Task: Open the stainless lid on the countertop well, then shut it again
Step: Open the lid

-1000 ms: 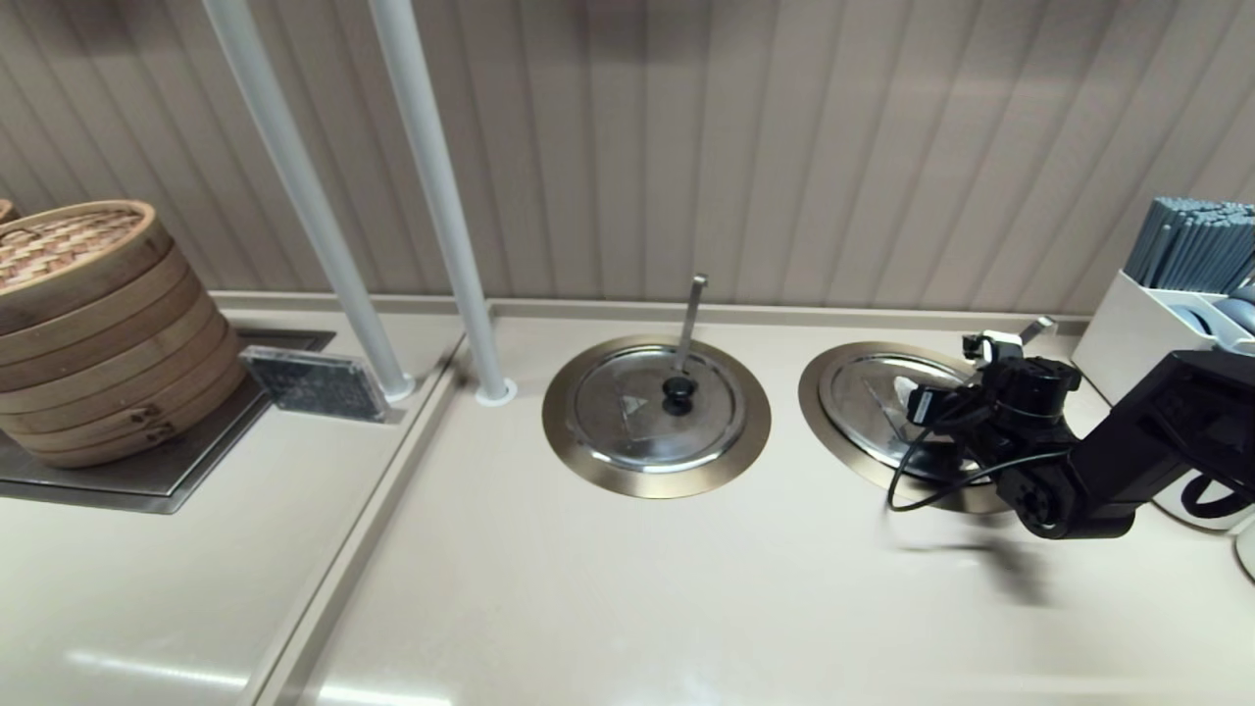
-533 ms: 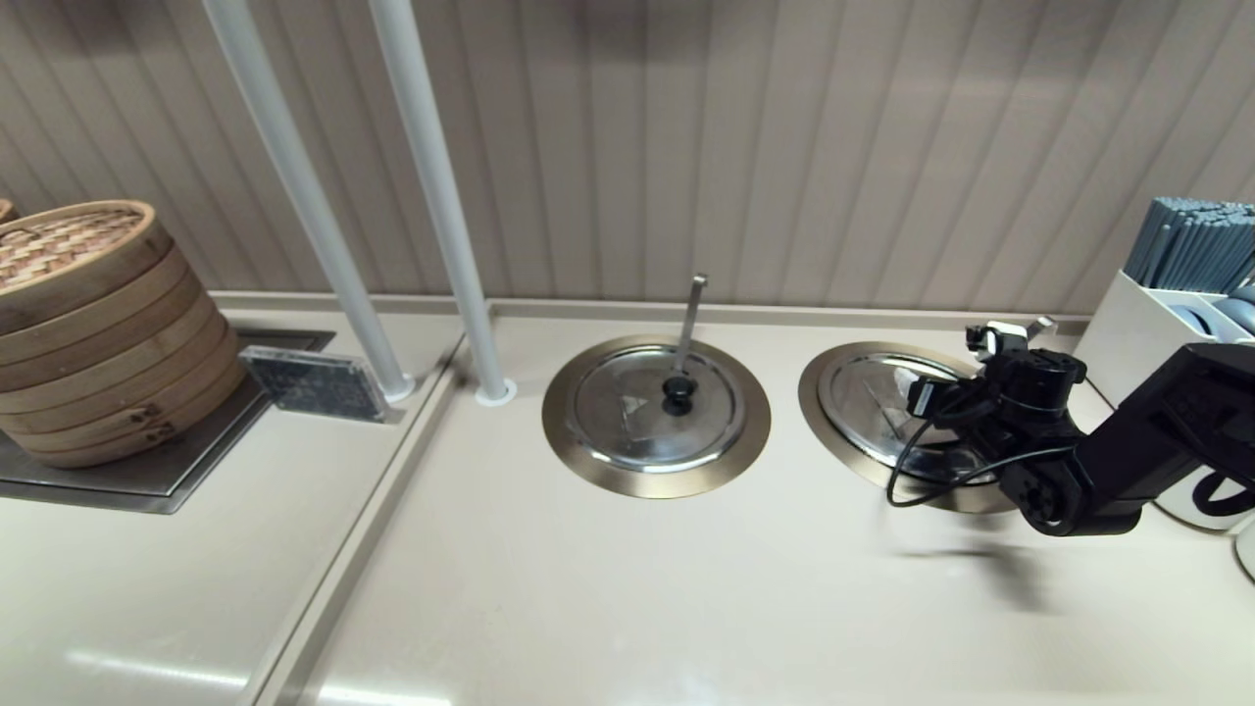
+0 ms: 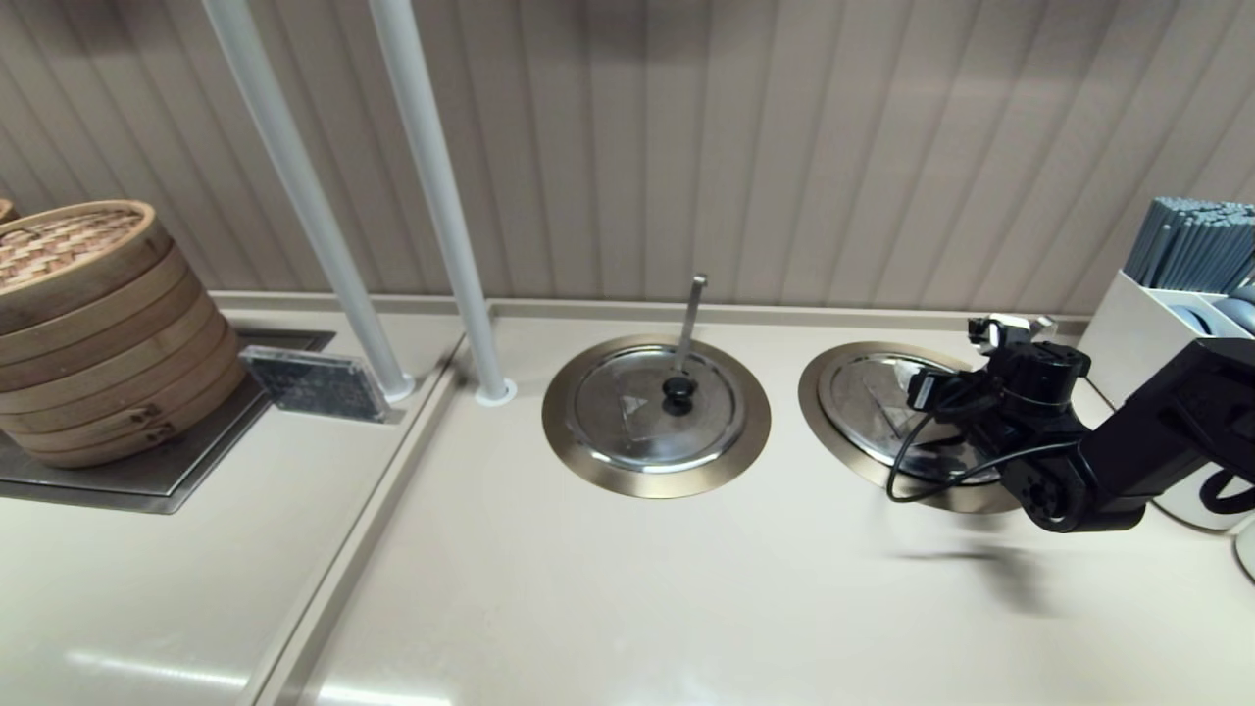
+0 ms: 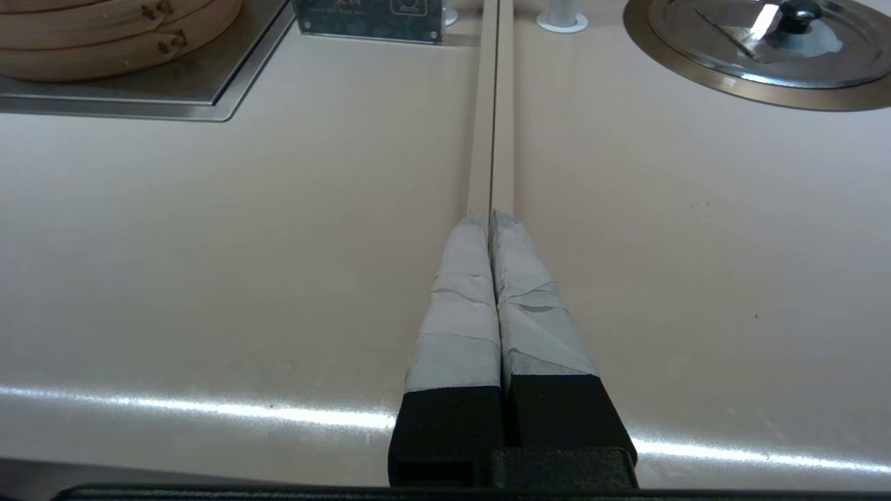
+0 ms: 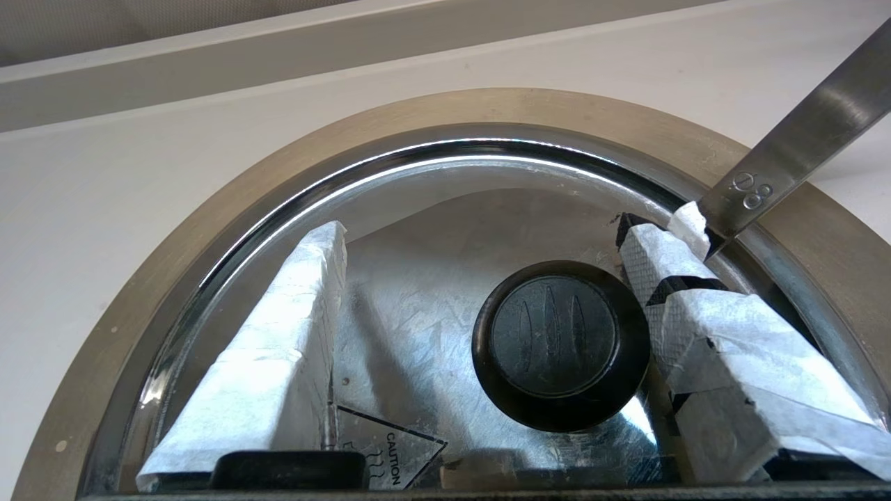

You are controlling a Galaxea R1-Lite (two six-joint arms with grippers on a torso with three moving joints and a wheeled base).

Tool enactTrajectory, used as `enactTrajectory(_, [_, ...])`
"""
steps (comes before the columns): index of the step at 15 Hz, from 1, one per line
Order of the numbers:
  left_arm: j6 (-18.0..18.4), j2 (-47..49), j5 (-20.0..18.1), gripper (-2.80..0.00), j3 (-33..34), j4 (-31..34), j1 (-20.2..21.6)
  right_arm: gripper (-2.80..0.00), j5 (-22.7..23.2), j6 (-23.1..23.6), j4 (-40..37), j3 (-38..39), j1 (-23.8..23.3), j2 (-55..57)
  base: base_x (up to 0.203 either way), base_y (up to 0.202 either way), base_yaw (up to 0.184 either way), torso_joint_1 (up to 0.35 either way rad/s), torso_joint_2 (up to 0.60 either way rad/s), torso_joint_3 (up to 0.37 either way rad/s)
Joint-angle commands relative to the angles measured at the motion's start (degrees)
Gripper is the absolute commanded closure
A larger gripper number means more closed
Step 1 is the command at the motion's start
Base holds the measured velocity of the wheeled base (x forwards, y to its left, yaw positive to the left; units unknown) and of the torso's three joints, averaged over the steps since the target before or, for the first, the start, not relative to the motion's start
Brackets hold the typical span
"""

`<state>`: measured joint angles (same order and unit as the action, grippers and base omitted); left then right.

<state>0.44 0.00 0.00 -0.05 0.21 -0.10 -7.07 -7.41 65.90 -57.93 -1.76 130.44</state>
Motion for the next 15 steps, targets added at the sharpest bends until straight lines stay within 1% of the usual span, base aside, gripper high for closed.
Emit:
enactTrajectory(1, [0.00, 0.00, 0.00, 0.00, 0.04, 0.01, 0.01, -2.80, -0.17, -0.06, 0.37, 0.19, 0.44, -0.96, 0.000, 0.000, 0.000, 0.000, 0.00, 0.000])
enactTrajectory(4, [0.00, 0.00, 0.00, 0.00, -0.04, 0.00, 0.01, -2.80, -1.69, -0.06, 0.45, 0.36, 1.49, -2.26, 0.000, 0.000, 0.000, 0.000, 0.00, 0.000])
enactTrajectory(9, [0.00, 0.00, 0.00, 0.00, -0.03, -0.03, 0.01, -2.80, -2.31, -0.50, 3.39, 3.90, 4.85, -4.80, 0.000, 0.000, 0.000, 0.000, 0.00, 0.000])
enactTrajectory(15, [0.00, 0.00, 0.00, 0.00, 0.00, -0.03, 0.01, -2.80, -3.38, -0.61, 3.58, 5.93, 7.68, -7.68, 0.000, 0.000, 0.000, 0.000, 0.00, 0.000])
